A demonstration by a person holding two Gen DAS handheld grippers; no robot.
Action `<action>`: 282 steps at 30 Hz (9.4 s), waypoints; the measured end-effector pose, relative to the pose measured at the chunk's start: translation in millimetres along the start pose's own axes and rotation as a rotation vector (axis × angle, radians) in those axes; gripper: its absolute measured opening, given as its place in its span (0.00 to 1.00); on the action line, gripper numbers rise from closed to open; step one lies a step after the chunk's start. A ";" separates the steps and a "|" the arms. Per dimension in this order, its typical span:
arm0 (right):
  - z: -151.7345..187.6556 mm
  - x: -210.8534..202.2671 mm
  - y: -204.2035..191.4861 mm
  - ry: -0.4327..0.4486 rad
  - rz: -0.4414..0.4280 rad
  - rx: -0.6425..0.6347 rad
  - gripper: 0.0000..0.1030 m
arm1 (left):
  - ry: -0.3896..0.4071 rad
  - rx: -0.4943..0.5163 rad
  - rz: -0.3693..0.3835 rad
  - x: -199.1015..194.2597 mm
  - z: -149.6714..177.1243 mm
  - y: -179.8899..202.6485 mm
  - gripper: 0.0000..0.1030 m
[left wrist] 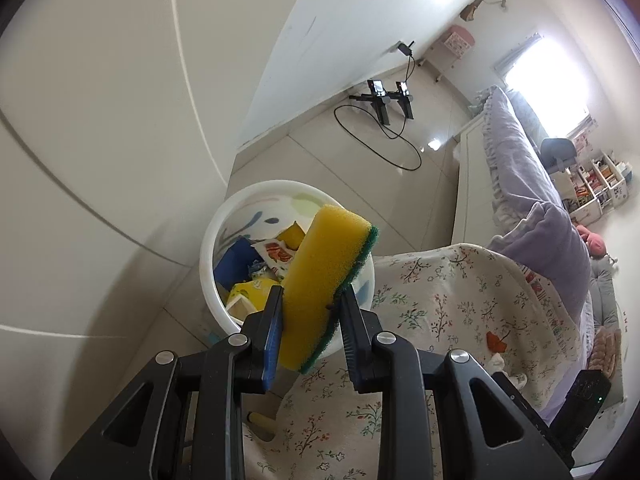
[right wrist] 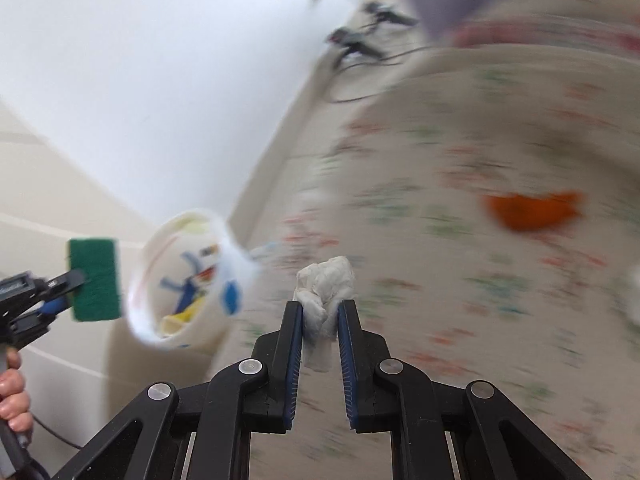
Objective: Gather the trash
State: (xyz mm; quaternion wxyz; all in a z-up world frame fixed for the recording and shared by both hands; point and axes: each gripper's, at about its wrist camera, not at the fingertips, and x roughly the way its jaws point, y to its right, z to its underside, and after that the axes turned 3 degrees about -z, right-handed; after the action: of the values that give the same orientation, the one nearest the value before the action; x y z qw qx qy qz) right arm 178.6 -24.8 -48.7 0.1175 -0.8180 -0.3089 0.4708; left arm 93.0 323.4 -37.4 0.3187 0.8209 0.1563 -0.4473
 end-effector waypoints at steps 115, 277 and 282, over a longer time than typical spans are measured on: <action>-3.7 -69.3 220.0 0.190 0.293 0.698 0.66 | -0.306 0.691 0.105 175.6 67.2 314.5 0.00; 113.2 -229.6 -105.1 0.265 0.252 -0.290 0.99 | 0.260 0.523 -0.258 -218.4 179.0 153.8 0.87; 117.2 -238.0 -100.9 0.275 0.276 -0.247 0.99 | 0.241 0.521 -0.258 -222.5 192.4 152.2 0.87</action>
State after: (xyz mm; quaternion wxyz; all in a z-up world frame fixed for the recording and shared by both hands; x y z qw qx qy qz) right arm -47.0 -104.2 104.2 -0.0079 -0.9171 -0.2306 0.3251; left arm -69.3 88.3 130.3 0.0174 0.8955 0.1758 -0.4085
